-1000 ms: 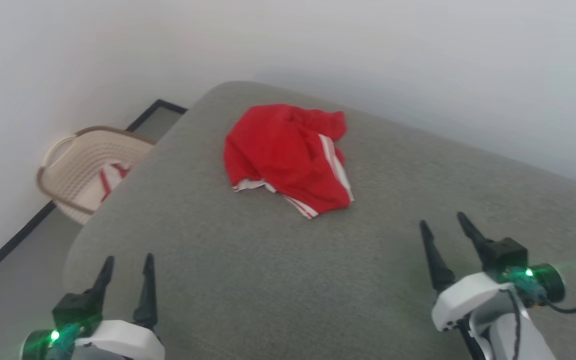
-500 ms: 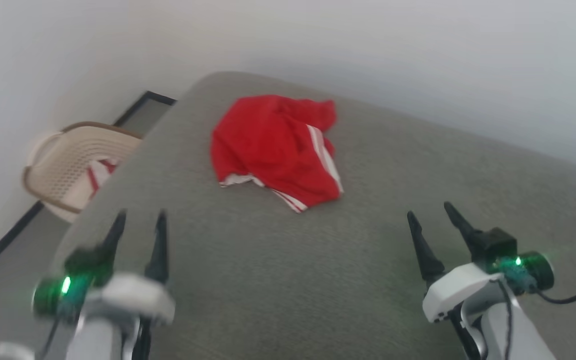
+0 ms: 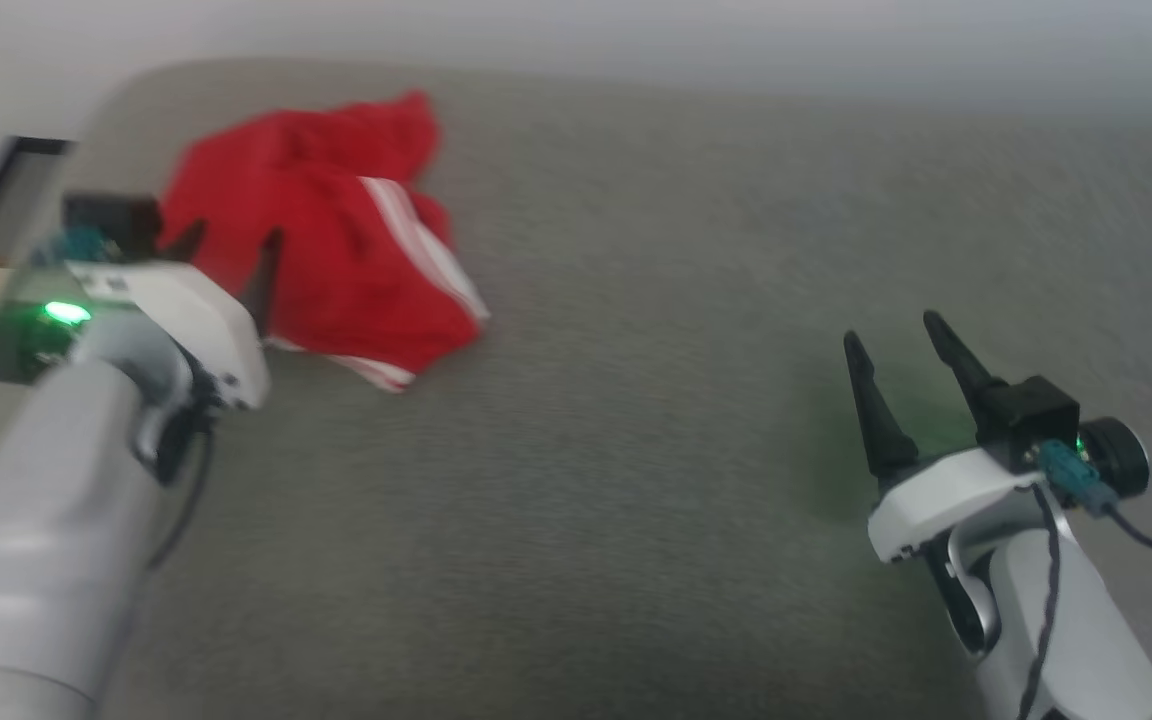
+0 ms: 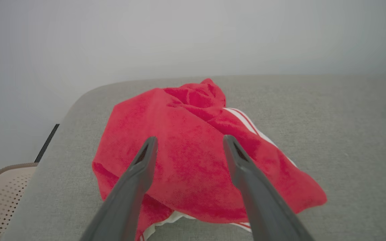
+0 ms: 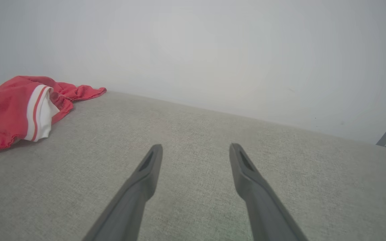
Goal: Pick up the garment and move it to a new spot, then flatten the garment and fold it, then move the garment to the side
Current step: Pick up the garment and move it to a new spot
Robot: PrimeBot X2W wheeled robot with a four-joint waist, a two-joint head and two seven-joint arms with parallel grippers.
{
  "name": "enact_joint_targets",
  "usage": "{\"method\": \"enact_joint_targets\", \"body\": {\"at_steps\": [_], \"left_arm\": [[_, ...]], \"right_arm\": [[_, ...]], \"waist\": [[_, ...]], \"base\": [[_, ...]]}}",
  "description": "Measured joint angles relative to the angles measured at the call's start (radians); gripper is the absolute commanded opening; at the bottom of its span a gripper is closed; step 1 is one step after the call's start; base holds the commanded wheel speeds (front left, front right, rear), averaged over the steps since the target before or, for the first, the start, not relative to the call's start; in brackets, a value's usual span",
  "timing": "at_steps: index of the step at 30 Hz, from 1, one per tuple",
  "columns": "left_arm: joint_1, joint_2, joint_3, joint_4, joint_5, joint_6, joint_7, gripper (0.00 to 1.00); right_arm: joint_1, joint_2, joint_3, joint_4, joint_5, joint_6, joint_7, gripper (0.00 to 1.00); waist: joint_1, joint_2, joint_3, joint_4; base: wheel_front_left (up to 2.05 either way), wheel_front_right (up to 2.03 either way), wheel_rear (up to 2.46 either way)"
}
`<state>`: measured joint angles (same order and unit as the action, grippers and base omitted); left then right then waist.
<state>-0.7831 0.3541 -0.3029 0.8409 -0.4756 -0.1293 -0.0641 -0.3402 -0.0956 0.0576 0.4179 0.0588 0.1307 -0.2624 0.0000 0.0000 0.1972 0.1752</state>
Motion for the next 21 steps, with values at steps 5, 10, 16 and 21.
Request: {"method": "enact_joint_targets", "body": {"at_steps": [5, 10, 16, 21], "left_arm": [[-0.080, 0.092, -0.096, 0.052, -0.213, 0.000, 0.216, 1.00], [-0.106, 0.177, -0.146, 0.101, -0.339, 0.000, 0.389, 1.00], [-0.150, 0.233, -0.163, 0.147, -0.429, 0.000, 0.477, 1.00], [-0.156, 0.247, -0.188, 0.153, -0.457, 0.000, 0.407, 0.00]], "right_arm": [[-0.024, 0.010, -0.006, -0.017, 0.001, 0.000, 0.000, 1.00], [-0.047, 0.021, -0.003, -0.036, 0.002, 0.000, 0.000, 1.00], [-0.063, 0.025, -0.007, -0.056, 0.001, 0.000, 0.000, 1.00], [-0.065, 0.026, -0.007, -0.060, -0.008, 0.000, 0.000, 1.00]], "waist": [[0.0000, 0.0000, 0.072, -0.093], [0.0000, 0.0000, 0.148, -0.166], [0.0000, 0.0001, 0.229, -0.228], [0.0000, 0.0000, 0.237, -0.247]], "base": [[0.00, 0.00, 0.00], [0.00, 0.00, 0.00], [0.00, 0.00, 0.00], [0.00, 0.00, 0.00]]}}
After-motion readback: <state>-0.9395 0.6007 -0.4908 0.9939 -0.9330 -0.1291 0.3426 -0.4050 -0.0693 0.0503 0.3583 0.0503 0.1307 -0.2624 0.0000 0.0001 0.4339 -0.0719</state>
